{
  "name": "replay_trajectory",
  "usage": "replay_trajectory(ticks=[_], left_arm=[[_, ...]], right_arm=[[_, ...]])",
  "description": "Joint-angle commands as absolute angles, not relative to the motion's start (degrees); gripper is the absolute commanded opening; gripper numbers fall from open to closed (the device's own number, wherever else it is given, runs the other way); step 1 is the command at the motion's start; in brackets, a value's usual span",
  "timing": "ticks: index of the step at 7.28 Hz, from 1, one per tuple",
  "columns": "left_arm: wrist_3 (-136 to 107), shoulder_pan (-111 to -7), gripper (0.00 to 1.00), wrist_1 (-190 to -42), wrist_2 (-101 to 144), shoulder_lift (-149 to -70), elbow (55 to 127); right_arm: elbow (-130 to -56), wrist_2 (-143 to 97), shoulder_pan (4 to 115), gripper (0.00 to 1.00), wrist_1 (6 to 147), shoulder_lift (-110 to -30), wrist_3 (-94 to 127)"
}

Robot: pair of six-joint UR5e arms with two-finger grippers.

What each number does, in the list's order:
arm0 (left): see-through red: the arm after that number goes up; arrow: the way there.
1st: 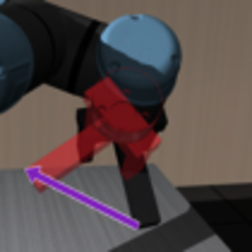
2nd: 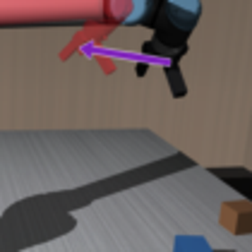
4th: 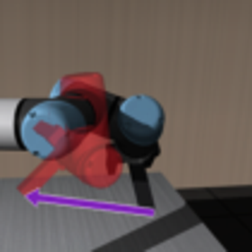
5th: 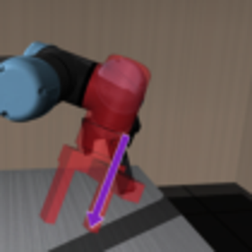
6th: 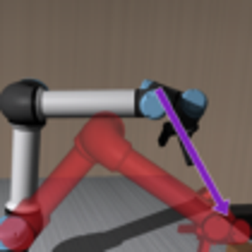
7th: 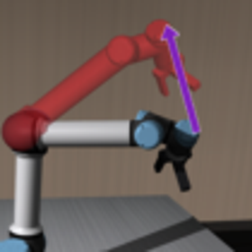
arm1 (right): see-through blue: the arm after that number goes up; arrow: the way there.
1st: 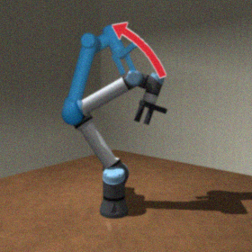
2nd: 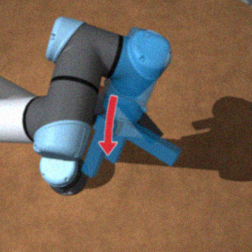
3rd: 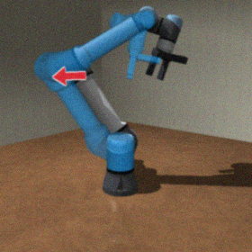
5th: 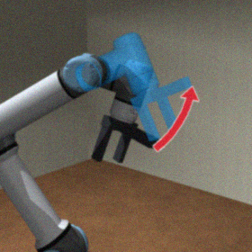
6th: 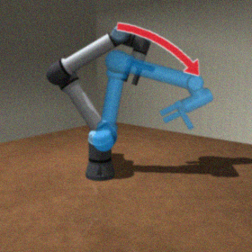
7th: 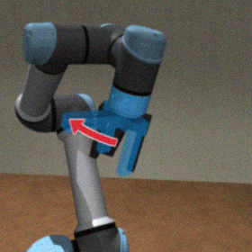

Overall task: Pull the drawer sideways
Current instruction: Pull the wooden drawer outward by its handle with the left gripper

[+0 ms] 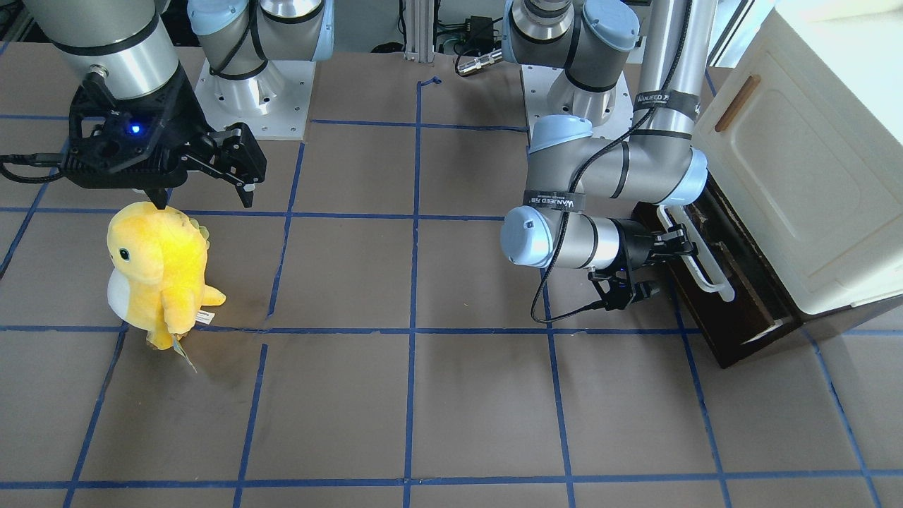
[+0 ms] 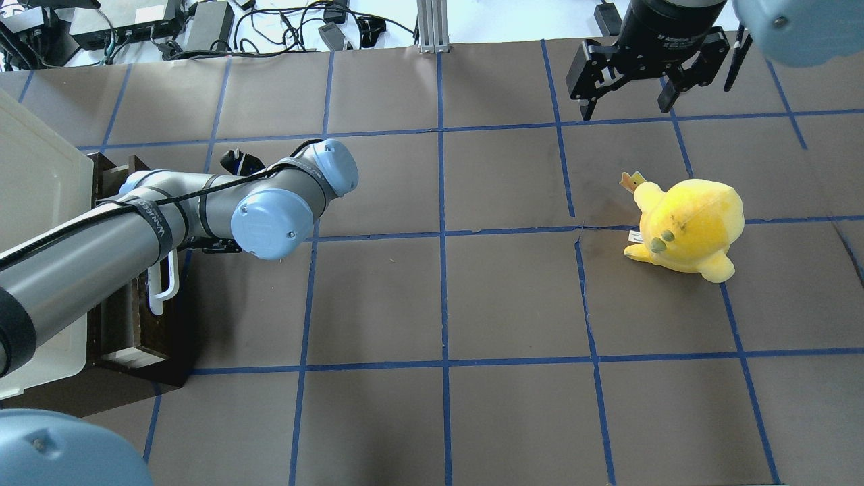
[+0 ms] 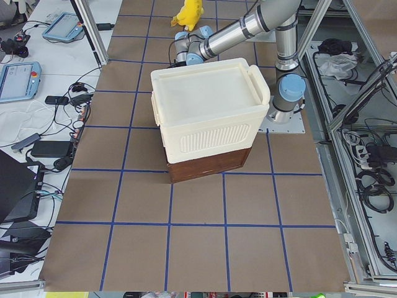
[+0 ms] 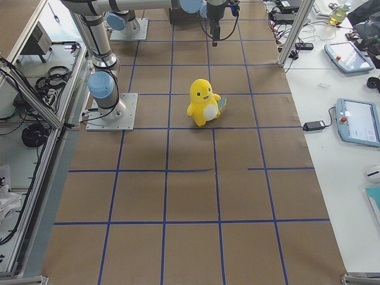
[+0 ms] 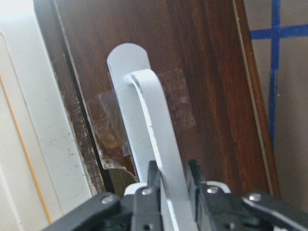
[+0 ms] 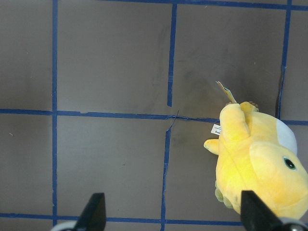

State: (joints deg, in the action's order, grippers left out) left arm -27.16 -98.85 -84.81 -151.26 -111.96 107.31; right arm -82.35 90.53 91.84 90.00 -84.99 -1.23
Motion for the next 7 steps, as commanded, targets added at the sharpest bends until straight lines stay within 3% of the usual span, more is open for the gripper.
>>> replay_trajectory(ticks=[1, 7], left_arm=[[-27.16, -100.71, 0.26, -84.81, -150.21, -112.06, 107.05], [-25.59, -102.48, 0.26, -85.08, -149.24, -112.06, 103.9]], right_arm=[[-82.35, 90.53, 91.85, 1.0, 90.0, -84.99, -1.23], [-82.35, 90.53, 91.85, 1.0, 90.0, -84.99, -1.23]])
